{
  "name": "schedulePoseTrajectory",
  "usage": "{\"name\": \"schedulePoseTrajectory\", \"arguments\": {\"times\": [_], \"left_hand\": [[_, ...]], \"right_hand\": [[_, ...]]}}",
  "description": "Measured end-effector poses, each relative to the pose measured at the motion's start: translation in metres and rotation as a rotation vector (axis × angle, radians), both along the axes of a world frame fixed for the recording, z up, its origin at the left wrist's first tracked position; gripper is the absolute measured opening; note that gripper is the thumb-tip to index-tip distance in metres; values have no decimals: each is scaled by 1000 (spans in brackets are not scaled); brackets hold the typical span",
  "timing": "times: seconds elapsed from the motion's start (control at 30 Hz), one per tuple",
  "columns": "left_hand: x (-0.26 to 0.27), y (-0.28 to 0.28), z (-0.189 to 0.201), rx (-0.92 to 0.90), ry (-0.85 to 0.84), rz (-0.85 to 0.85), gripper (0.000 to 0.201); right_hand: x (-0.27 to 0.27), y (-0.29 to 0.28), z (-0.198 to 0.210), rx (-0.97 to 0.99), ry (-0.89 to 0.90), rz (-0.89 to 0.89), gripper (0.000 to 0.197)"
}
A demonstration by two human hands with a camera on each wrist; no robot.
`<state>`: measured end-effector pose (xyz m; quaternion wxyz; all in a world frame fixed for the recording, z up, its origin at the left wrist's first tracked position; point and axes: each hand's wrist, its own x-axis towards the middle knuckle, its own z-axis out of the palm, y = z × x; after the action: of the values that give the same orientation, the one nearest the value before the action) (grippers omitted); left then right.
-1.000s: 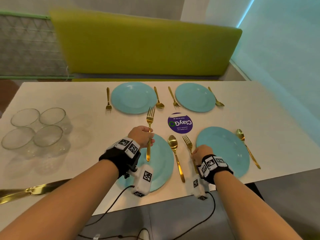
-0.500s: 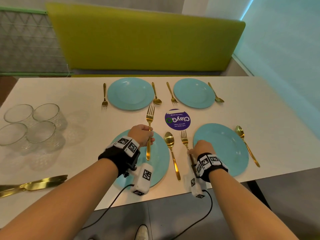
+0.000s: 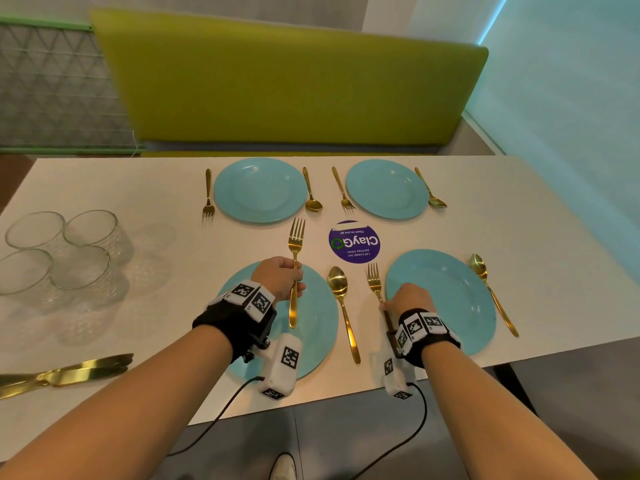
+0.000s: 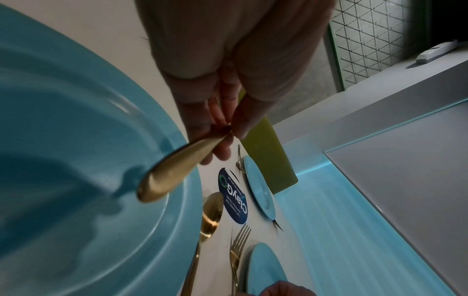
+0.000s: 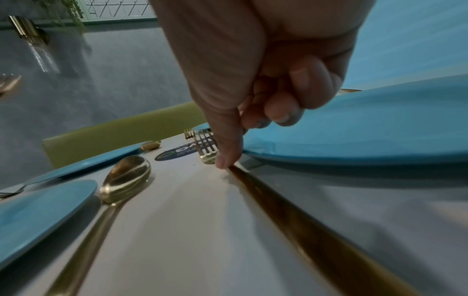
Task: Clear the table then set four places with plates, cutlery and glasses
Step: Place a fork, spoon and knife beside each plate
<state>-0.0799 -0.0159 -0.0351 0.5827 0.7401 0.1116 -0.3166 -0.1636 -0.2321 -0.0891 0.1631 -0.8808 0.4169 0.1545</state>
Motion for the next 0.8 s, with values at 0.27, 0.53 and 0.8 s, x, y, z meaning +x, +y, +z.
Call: {"name": "schedulePoseTrajectory", "arguments": {"times": [0.27,0.53,0.8], "left_hand": [[-8,11,1,-44,35,0,29],[-18,59,2,5,10,-120,22],[-17,140,-2,38,6,-167,14]], "right_hand": [[22,60,43,231,-226,232,24],[23,169,53,479,-271,380,23],[23,245,36,481,-179,287,25]]}}
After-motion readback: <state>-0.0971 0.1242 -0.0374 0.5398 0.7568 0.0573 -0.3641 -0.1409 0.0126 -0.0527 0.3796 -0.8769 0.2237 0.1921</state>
